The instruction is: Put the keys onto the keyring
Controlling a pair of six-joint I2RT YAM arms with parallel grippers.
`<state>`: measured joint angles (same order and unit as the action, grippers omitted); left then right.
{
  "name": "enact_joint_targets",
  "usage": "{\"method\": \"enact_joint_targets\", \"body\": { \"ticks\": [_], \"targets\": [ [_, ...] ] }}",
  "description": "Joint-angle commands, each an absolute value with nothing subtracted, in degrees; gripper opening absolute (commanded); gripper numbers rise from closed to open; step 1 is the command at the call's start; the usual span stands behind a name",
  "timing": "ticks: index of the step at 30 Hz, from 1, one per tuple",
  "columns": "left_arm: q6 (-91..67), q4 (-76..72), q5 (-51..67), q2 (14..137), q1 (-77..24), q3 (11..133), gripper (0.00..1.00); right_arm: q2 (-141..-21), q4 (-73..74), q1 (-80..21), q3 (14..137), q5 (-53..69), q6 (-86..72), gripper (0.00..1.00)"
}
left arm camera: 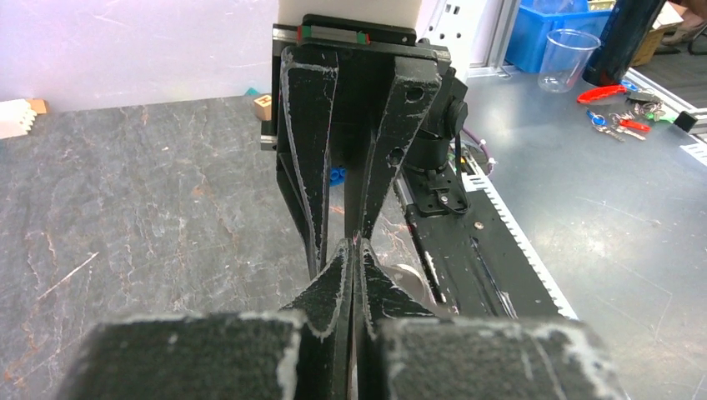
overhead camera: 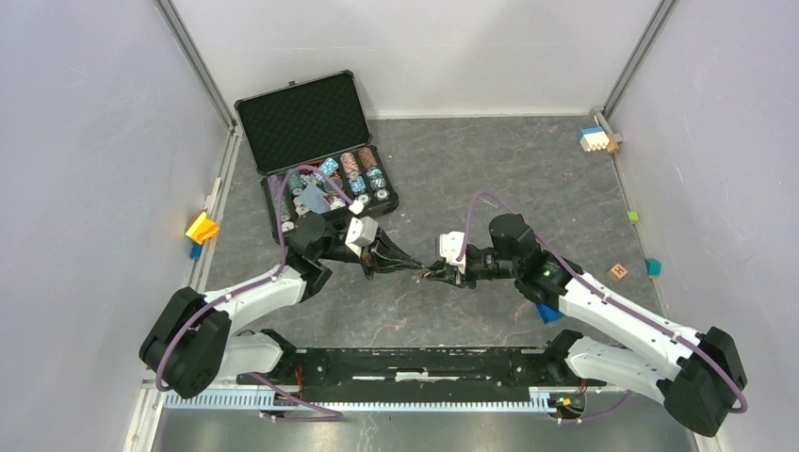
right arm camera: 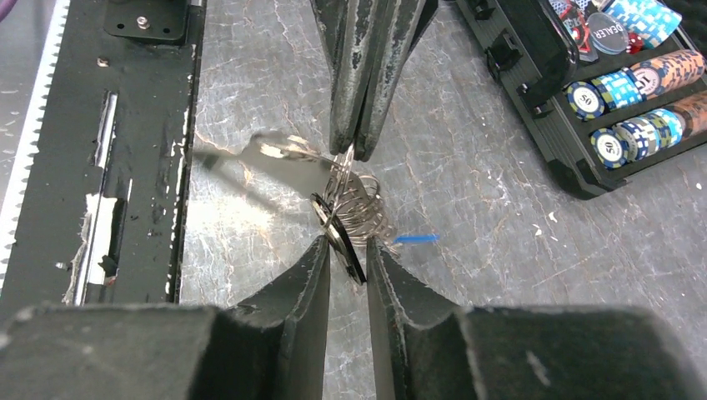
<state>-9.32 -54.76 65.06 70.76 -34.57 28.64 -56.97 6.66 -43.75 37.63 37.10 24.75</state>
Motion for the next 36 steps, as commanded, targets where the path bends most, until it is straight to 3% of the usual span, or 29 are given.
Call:
{"method": "enact_joint_targets", "body": {
  "ticks": [1,19,21,25,36],
  "targets": [
    [-6.8,-54.1,64.2,69.7,-34.4,28.7,0.02,-55.2,6.7,-43.4,38.7,35.2,26.2,0.27],
    [-5.0,-52.6,65.4,69.8,-34.1,28.7,0.02,-53.2,11.4,-43.3,40.6,30.0,30.6,0.23],
    [-4.9,-52.5,65.3,69.9,-34.1,28.8,0.02,-52.9,12.1,-43.4,41.2,30.0,31.1,0.19],
    [-3.6,-51.3,65.4,69.9,-34.1,29.0,0.02,-53.0,13.8,-43.3,42.5,30.8,32.8,0.01],
    [9.0,-36.5,66.9,69.0,-34.1,31.3,0.02,-56.0,18.0,-43.2,47.3,33.1,32.7,0.00]
  ]
}}
